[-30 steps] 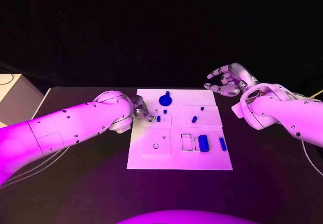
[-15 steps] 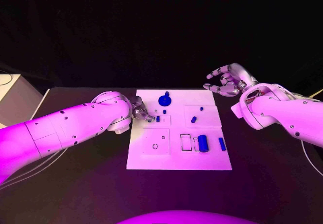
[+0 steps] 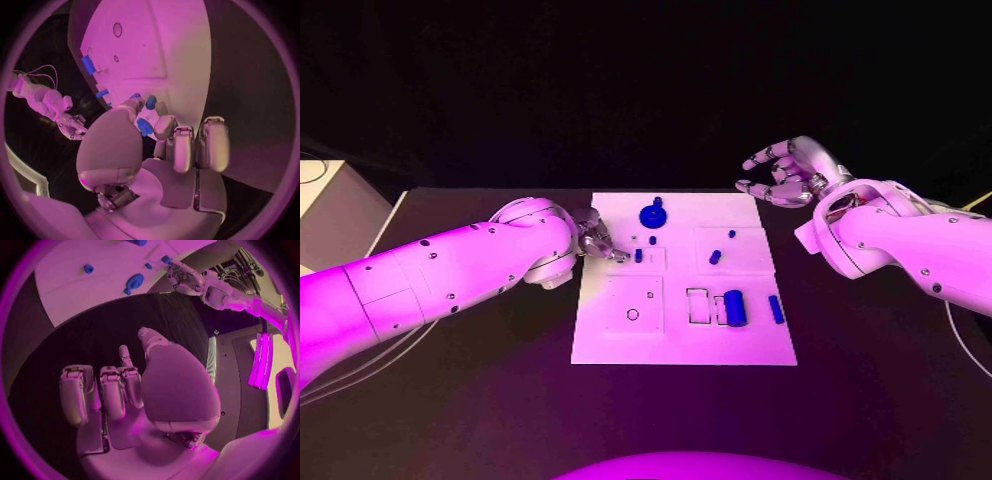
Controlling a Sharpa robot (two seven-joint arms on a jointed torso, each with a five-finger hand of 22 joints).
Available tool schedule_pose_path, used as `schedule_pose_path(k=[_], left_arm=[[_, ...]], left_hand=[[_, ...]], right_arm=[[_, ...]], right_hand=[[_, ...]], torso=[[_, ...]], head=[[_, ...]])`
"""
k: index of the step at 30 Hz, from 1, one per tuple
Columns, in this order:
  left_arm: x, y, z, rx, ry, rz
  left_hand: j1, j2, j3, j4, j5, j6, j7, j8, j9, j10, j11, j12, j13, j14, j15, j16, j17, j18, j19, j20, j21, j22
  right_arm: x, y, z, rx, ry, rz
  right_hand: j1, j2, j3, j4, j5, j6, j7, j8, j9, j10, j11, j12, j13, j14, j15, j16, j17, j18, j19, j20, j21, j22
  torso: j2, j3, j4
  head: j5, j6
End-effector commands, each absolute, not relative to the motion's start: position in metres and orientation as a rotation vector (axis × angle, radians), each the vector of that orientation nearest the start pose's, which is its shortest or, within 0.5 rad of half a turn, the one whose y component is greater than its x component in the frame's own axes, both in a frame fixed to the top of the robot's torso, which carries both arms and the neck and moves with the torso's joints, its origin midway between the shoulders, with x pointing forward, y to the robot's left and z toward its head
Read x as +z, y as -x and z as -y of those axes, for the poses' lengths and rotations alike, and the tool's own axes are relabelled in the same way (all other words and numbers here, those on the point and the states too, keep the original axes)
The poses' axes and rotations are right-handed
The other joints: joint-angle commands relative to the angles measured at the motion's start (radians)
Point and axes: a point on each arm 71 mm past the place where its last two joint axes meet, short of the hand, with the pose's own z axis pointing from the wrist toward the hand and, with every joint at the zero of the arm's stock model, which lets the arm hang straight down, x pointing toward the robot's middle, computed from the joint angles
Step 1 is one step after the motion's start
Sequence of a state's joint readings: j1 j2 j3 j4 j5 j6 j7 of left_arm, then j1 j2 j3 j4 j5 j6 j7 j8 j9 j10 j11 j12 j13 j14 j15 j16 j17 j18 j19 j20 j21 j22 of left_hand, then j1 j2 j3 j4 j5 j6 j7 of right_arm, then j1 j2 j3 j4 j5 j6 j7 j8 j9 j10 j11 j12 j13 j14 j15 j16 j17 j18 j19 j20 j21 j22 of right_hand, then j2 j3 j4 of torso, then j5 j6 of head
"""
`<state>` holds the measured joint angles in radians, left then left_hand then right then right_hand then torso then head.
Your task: Assemble the parts on the task board
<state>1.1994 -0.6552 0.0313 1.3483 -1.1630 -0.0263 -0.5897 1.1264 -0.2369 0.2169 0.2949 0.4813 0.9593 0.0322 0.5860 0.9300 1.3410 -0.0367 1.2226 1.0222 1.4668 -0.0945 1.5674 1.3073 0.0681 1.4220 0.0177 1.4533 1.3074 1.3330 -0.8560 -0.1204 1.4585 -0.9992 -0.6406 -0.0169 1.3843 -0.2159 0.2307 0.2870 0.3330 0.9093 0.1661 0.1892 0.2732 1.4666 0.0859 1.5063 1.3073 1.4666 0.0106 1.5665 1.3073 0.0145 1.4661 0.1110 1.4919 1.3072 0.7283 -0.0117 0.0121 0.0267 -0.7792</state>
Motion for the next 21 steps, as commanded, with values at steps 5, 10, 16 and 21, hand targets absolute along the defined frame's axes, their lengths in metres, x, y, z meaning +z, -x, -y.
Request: schedule_pose_path(k=[5,10,16,21], left_arm=[[-0.2073,-0.5192,-0.1842,-0.335,0.311,-2.121],[-0.2045,-0.5192,-0.1866,-0.336,0.317,-2.114],[-0.2008,-0.5187,-0.1856,-0.383,0.344,-2.114],[-0.1992,-0.5189,-0.1847,-0.422,0.375,-2.105]], left_hand=[[0.001,0.03,-0.067,0.001,-0.037,-0.009,-0.001,0.0,0.002,-0.008,0.0,-0.004,-0.006,0.104,0.005,0.003,0.263,-0.008,-0.003,0.002,-0.006,0.007],[0.012,0.05,-0.116,0.001,-0.075,-0.01,0.0,0.002,0.001,-0.01,0.0,-0.004,-0.011,0.104,0.005,0.003,0.263,-0.008,-0.003,0.002,-0.007,0.007],[0.025,0.081,-0.205,0.001,-0.186,-0.013,0.001,0.011,0.002,-0.015,0.002,-0.004,-0.02,0.104,0.007,0.003,0.263,-0.007,-0.006,0.004,-0.01,0.003],[0.03,0.094,-0.247,0.002,-0.238,-0.014,0.002,0.016,0.003,-0.017,0.003,-0.003,-0.024,0.104,0.008,0.003,0.263,-0.006,-0.007,0.004,-0.011,0.002]], right_arm=[[-0.1366,-0.5141,0.2423,0.745,-0.305,-1.4],[-0.137,-0.514,0.2426,0.744,-0.306,-1.4],[-0.1373,-0.5139,0.2428,0.744,-0.306,-1.401],[-0.1376,-0.5138,0.2428,0.744,-0.306,-1.401]], right_hand=[[-0.006,0.001,0.005,-0.001,0.007,-0.01,0.0,0.007,0.001,0.035,-0.004,-0.004,0.203,0.098,-0.006,-0.006,0.24,0.009,0.067,-0.006,-0.005,0.191],[-0.006,0.001,0.005,-0.001,0.007,-0.01,0.0,0.007,0.001,0.035,-0.004,-0.004,0.203,0.098,-0.006,-0.006,0.24,0.009,0.067,-0.006,-0.005,0.191],[-0.006,0.001,0.005,-0.001,0.007,-0.01,0.0,0.007,0.001,0.035,-0.004,-0.004,0.203,0.098,-0.006,-0.006,0.24,0.009,0.067,-0.006,-0.005,0.191],[-0.006,0.001,0.005,-0.001,0.007,-0.01,0.0,0.007,0.001,0.035,-0.004,-0.004,0.203,0.098,-0.006,-0.006,0.24,0.009,0.067,-0.006,-0.005,0.191]], torso=[[0.0,0.0001,-0.0002],[0.001,0.0006,-0.0003],[0.001,0.0006,-0.0009],[0.001,0.0015,-0.001]], head=[[0.001,0.003],[0.002,0.005],[0.002,0.007],[0.004,0.008]])
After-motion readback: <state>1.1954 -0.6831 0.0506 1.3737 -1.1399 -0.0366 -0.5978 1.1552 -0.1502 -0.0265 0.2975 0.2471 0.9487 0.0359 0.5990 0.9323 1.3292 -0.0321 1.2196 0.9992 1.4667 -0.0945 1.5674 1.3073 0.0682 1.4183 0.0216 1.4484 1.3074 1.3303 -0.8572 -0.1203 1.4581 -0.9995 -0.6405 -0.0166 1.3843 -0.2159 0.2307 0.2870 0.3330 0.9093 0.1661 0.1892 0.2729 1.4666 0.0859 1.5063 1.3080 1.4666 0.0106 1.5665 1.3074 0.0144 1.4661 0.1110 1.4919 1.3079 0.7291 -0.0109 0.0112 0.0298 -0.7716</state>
